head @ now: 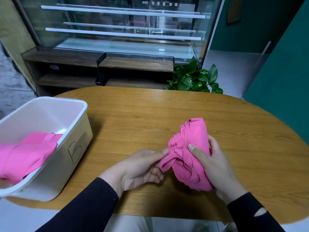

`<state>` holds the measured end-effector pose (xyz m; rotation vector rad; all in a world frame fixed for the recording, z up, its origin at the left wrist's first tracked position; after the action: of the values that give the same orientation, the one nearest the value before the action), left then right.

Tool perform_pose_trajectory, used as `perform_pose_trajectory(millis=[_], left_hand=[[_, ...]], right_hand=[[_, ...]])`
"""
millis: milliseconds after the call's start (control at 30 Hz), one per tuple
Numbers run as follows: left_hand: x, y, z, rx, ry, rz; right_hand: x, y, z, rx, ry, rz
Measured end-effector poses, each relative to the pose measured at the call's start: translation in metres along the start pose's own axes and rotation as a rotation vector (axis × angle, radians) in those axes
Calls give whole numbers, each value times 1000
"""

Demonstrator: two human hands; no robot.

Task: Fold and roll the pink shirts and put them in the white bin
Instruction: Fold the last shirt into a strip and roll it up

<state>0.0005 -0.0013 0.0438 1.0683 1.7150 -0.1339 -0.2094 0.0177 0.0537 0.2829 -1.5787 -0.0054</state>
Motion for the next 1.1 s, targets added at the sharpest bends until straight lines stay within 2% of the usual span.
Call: perform_pose_trajectory(millis=[167,333,433,600,767,867,967,1100], left_hand=[[1,0,-2,13,-48,-39],[4,-3,5,-140,-38,-216],[1,0,5,-133,-255,-288],[-8,3,1,-191,-759,-248],[-12,4,3,-203,-922,-202],[-11,7,4,-105,-1075,-158],[-10,17,0,23,-1028,-235],[-21,33,-9,-23,-708,-494]], right_hand=[[-2,-1,-1,18,40,2],[-4,-1,3,7,32,8],[-7,-2,5,3,33,-2],[-8,-3,7,-18,35,0],[-7,-4,7,-9,70,11],[-6,-4,8,-12,63,4],[-9,-5,13,-25,72,2],[-16,-6,17,13,108,-28]])
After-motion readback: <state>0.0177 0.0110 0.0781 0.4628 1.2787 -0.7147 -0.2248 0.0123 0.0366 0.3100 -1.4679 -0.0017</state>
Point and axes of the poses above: each hand's wrist, its own y-axis away from the middle knuckle, its own z-axis out of the back of the hand, x = y × z, the point moved 1 cm from there along -y, towards the middle knuckle, and after that the axes turned 13 degrees about x, right-handed, at the moved point
